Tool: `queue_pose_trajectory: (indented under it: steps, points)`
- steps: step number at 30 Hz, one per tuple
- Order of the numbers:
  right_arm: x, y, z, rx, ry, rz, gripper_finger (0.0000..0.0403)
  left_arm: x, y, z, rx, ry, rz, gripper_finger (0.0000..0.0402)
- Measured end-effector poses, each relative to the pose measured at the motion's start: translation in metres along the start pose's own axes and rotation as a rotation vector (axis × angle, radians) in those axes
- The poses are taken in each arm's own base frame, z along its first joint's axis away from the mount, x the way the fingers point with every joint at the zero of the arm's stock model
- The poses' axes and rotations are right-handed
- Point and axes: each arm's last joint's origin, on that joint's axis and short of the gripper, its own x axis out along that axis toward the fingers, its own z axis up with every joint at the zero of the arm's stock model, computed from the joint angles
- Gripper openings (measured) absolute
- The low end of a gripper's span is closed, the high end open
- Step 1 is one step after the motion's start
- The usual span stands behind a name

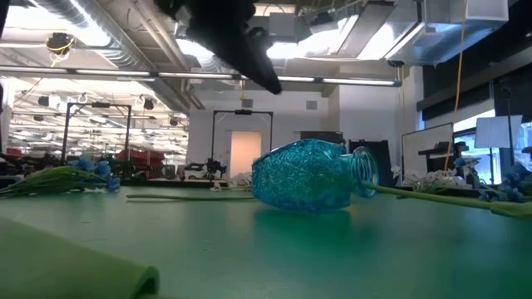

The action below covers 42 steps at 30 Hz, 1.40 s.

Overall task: Sort flowers into vase by color
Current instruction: Adjust the blue vase

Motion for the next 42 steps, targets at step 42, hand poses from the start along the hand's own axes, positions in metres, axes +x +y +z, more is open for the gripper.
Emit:
queue_pose_trajectory:
  steps: [42]
  points:
    - [0.007, -0.002, 0.071, 0.057, 0.122, -0.045, 0.0319, 0.071, 0.042, -0.014, 0.082, 0.096, -0.051, 0.0299]
